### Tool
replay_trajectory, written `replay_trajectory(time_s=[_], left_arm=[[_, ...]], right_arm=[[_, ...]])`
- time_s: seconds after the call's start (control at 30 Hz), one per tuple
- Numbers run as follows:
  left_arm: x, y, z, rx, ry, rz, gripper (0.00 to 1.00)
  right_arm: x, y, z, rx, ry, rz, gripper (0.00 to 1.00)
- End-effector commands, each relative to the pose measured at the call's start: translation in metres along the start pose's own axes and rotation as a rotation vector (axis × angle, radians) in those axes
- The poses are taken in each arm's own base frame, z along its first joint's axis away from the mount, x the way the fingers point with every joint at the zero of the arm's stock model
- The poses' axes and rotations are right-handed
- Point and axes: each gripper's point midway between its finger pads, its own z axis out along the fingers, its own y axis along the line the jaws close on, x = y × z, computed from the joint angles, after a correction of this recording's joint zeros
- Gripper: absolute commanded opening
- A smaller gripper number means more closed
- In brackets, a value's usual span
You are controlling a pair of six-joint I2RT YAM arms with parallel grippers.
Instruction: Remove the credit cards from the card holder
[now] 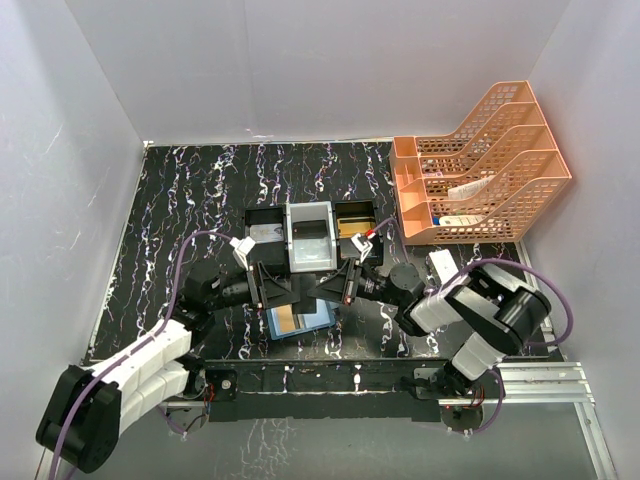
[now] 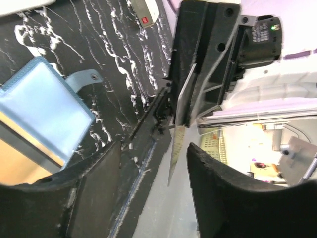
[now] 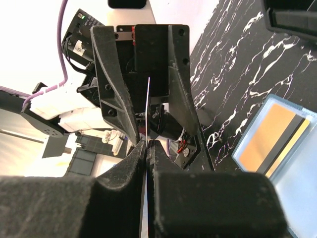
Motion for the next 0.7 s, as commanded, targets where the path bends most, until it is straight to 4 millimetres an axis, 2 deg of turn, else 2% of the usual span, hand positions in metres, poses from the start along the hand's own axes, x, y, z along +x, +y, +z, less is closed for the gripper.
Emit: replay_trajectory(time_s=[0.0,0.2,0.23,0.57,0.6,0.67], left_arm=[[-0.018,-0.002,-0.003,-0.066,-0.059,0.053,0.62],[-0.031,0.006,-0.012,-0.200,-0.110,0.108,0.94],[-0.034,0.007,-0.014,-0.221,-0.119,0.118,0.97],[-0.057,0.019,-0.041,-0.453,-0.227,0.166,0.99],[-0.060,0.022,-0.046,-0.492,-0.239,0.167,0.99],[-0.067,0.027,-0.056,-0.563,-0.273,0.176,0.99]], right_arm=[[-0.014,0.005,-0.001,0.026,-0.059,-0.093,0.00],[-0.024,-0.007,-0.005,0.142,-0.098,-0.143,0.00],[-0.026,-0.008,-0.007,0.159,-0.106,-0.151,0.00],[-0.046,-0.016,-0.021,0.318,-0.178,-0.271,0.00],[-0.055,-0.009,-0.018,0.317,-0.194,-0.286,0.00],[-0.063,-0.008,-0.017,0.350,-0.197,-0.345,0.00]])
